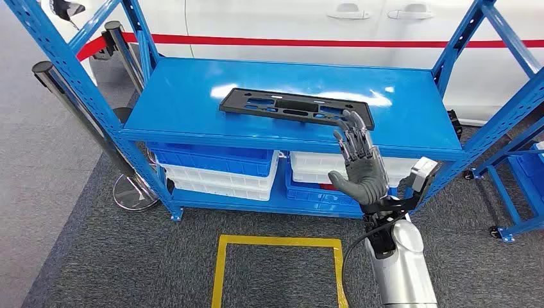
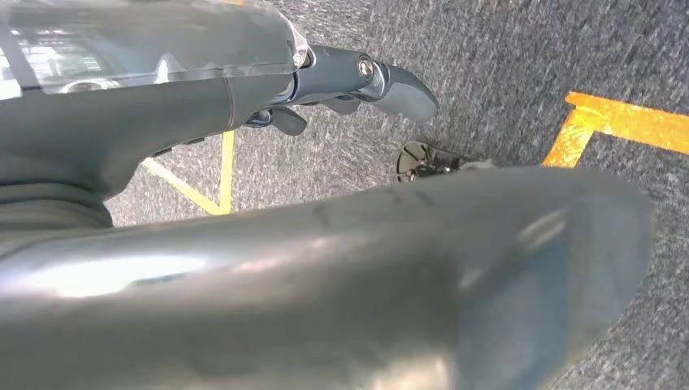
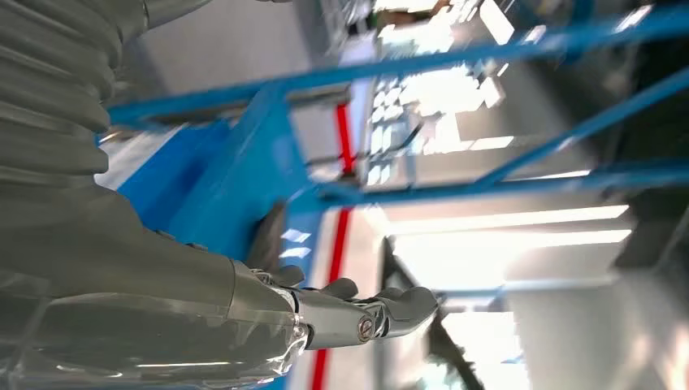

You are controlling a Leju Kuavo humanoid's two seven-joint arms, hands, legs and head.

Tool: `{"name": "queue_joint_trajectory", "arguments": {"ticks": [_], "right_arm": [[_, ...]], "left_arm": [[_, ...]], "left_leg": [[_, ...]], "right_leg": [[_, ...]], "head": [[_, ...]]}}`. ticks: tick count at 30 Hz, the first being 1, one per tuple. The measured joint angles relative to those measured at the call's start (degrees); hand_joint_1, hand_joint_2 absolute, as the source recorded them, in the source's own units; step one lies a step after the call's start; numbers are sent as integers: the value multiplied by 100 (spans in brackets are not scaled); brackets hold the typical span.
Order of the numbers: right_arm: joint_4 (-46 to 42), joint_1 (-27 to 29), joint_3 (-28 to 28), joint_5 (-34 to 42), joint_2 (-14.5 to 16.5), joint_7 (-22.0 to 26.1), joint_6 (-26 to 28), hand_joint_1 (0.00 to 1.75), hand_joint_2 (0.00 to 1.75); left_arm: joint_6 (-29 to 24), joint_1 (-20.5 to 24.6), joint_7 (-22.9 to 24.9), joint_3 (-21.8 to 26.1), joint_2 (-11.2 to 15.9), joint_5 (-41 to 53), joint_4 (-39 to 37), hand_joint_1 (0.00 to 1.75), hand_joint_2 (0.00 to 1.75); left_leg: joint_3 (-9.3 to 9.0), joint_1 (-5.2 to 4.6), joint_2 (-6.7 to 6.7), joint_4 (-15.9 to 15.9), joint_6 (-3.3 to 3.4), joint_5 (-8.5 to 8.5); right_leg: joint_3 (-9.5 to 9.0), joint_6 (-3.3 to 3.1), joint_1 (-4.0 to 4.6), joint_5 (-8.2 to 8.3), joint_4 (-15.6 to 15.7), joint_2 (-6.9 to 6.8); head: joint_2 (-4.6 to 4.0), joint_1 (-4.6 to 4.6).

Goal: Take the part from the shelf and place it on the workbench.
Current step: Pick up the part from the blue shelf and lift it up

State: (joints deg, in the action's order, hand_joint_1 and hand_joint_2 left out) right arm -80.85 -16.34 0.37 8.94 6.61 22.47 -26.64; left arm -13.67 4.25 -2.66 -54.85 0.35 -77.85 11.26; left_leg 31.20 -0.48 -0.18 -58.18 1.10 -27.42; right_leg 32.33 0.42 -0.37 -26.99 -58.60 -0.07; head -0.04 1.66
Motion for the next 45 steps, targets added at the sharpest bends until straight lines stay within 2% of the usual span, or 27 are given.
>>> {"name": "queue_joint_trajectory", "arguments": {"ticks": [15,26,35,39,41,43,45], "right_arm": [[-1517,1,1339,1879,279,171,-1280,0,175],[-2474,243,2111,3415,403,146,-2360,0,175],[-2512,319,2296,3611,423,136,-2532,0,175],[-2498,326,2340,3582,449,79,-2539,0,175],[-2498,328,2351,3574,461,60,-2534,0,175],[-2500,333,2354,3568,474,57,-2529,0,175],[-2500,357,2354,3569,480,61,-2530,0,175]], "left_arm": [[-321,86,99,-255,-4,-600,-97,0,0],[-509,169,183,-605,-52,-857,-181,0,0],[-581,193,195,-667,-78,-972,-201,0,0],[-581,199,181,-681,-79,-966,-219,0,0],[-578,201,180,-686,-80,-956,-222,0,0],[-573,209,182,-693,-87,-943,-223,0,0],[-567,214,184,-705,-92,-933,-226,0,0]], "left_leg": [[-1,0,0,0,-1,1],[-1,0,1,1,-1,0],[3,-9,0,-14,5,-3],[16,-32,-2,-35,26,-11],[1,-16,0,11,61,16],[-35,21,8,90,115,64],[-49,35,15,122,144,85]], "right_leg": [[0,0,0,0,1,1],[0,0,0,0,2,2],[-1,7,-12,5,9,1],[-2,28,-37,15,21,-3],[-9,56,-36,16,31,-2],[65,85,-33,-110,-150,3],[363,103,-40,-428,-766,7]], "head": [[0,0],[0,0],[0,1],[0,1],[0,1],[0,-2],[0,-5]]}}
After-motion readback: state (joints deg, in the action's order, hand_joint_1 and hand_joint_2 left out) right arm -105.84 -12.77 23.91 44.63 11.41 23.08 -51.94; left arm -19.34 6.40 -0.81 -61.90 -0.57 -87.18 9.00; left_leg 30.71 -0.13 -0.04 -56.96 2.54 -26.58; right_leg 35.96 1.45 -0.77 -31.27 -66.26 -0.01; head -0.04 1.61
